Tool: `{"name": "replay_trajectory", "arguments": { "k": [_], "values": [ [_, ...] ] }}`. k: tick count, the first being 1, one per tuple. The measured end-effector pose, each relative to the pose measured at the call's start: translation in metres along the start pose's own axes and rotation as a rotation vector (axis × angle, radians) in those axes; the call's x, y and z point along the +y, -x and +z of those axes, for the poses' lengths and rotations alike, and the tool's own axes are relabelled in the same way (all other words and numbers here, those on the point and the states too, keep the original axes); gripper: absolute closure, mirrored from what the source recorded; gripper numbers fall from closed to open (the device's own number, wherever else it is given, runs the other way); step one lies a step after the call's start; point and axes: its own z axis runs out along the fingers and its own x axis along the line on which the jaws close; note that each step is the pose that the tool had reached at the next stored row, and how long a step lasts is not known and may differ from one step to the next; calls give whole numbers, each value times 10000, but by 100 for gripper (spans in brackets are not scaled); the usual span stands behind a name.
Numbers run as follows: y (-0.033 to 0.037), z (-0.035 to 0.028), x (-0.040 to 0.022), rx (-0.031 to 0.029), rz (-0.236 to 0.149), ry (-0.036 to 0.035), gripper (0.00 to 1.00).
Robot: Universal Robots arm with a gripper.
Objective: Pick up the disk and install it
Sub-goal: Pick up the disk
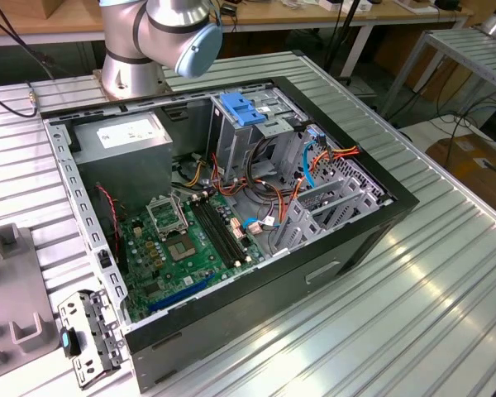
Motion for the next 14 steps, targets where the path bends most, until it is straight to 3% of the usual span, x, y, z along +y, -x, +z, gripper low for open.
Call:
{"name": "replay_trajectory", "arguments": {
  "k": [4,6,8,12,14],
  "values": [
    [52,11,33,0,-26,-13,89],
    [62,19,38,-2,-311,-23,89],
    [63,32,38,-5,-823,-40,89],
    [64,77,39,-17,-2298,-92,89],
    [65,88,39,-19,-2772,-108,89]
  ]
}}
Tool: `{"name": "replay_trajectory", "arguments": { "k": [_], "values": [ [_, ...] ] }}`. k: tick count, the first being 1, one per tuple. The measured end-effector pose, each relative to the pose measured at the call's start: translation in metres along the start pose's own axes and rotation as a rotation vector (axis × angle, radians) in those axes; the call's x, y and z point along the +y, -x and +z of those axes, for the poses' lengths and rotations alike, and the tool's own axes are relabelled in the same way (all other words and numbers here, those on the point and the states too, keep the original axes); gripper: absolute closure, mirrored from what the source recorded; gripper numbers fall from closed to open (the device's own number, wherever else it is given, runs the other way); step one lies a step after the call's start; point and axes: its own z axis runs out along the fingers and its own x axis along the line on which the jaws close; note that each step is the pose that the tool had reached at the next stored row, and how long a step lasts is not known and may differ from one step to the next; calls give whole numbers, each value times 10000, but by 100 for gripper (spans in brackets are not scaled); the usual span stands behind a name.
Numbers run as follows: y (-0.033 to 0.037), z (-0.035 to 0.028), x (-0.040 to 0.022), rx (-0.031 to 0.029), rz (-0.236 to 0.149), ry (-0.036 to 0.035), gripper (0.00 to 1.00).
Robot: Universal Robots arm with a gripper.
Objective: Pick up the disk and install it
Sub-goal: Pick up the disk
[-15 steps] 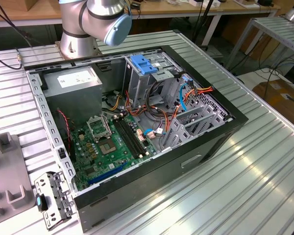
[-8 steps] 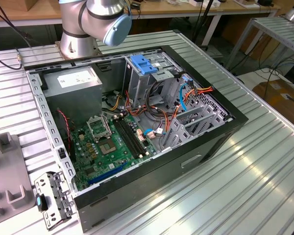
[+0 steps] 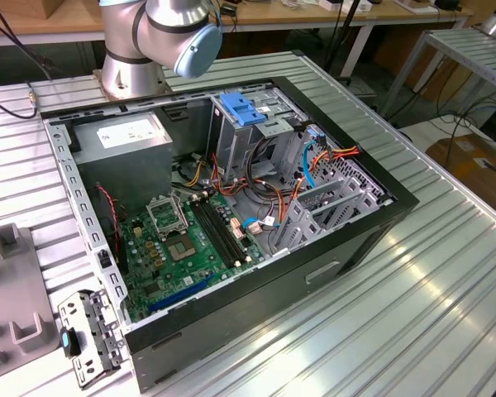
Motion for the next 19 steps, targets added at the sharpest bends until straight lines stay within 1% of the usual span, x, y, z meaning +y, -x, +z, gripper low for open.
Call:
{"name": "replay_trajectory", "arguments": {
  "k": [2,3,11,12,16,17,19],
  "values": [
    [0,5,0,-1,-378,-12,89],
    [1,6,0,-2,-429,-15,89],
    [1,7,0,-4,-451,-17,89],
    [1,7,0,-4,-454,-17,82],
    [1,7,0,-4,-463,-18,81],
    [1,7,0,-4,-468,-18,75],
    [1,6,0,-4,-473,-18,75]
  ]
}}
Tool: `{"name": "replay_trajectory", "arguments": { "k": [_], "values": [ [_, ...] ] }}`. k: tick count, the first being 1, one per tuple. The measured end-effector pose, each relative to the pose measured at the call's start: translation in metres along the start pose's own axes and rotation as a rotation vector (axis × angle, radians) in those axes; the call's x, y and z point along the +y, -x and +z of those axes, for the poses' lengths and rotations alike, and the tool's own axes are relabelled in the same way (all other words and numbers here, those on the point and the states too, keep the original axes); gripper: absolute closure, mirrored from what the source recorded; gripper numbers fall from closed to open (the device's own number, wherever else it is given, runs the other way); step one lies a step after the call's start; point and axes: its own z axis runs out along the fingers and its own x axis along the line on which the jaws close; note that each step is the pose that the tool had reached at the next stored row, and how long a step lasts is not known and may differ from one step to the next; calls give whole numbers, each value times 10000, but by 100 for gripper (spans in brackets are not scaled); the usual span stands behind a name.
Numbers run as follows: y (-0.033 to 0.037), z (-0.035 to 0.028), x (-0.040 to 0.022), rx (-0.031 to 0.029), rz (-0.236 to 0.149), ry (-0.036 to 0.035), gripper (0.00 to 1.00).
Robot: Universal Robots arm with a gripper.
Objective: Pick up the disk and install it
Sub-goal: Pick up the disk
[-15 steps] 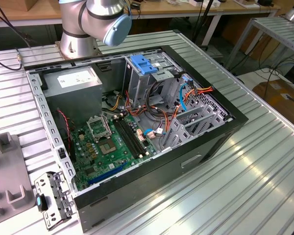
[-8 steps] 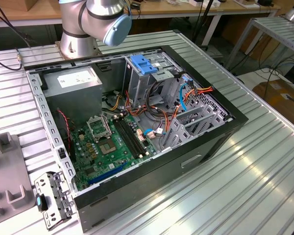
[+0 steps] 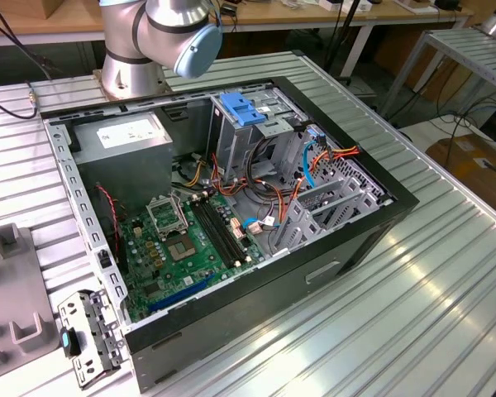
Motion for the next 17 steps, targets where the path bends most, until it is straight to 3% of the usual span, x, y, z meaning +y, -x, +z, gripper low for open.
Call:
{"name": "replay_trajectory", "arguments": {
  "k": [2,3,7,10,12,17],
  "values": [
    [0,0,0,0,-5,-1,75],
    [0,4,1,-1,-43,-3,67],
    [-1,50,2,-8,-727,-36,67],
    [-4,83,22,-19,-840,-92,67],
    [30,129,49,-21,-925,-125,60],
    [109,201,86,-22,-1075,-141,60]
  ]
}}
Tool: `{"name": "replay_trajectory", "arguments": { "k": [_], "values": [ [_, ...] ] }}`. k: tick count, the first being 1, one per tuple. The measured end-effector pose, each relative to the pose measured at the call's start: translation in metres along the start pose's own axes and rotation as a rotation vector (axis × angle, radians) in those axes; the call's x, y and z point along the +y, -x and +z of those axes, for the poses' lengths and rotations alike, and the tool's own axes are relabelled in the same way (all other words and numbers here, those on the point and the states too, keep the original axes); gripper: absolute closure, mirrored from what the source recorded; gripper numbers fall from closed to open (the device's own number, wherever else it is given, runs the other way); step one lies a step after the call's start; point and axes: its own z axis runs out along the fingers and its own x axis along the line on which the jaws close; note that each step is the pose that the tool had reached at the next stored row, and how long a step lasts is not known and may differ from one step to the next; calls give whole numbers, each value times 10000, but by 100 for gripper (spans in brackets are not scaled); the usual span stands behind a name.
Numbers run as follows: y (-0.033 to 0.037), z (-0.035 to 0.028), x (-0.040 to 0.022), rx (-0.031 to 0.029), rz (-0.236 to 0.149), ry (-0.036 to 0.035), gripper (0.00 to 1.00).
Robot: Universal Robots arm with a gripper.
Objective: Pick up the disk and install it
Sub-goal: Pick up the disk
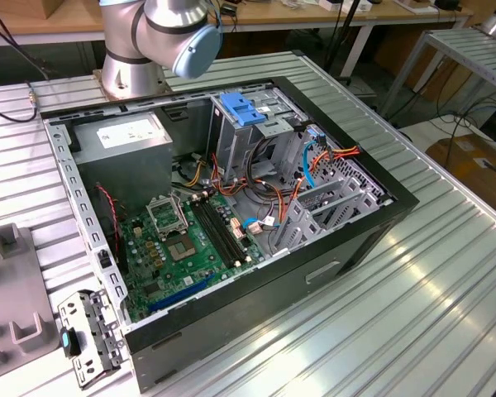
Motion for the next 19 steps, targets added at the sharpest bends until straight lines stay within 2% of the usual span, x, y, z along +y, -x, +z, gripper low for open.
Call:
{"name": "replay_trajectory", "arguments": {
  "k": [3,4,5,10,11,13,15,17,19],
  "values": [
    [10,47,17,1,-213,-12,59],
    [10,67,25,-1,-305,-15,53],
    [10,99,34,-5,-480,-21,53],
    [9,171,65,-12,-841,-34,53],
    [6,205,98,-13,-884,-45,53],
    [4,234,128,-15,-895,-60,53],
    [5,310,136,-14,-865,-62,53],
    [9,355,129,-15,-657,-54,53],
    [10,371,120,-12,-463,-47,53]
  ]
}}
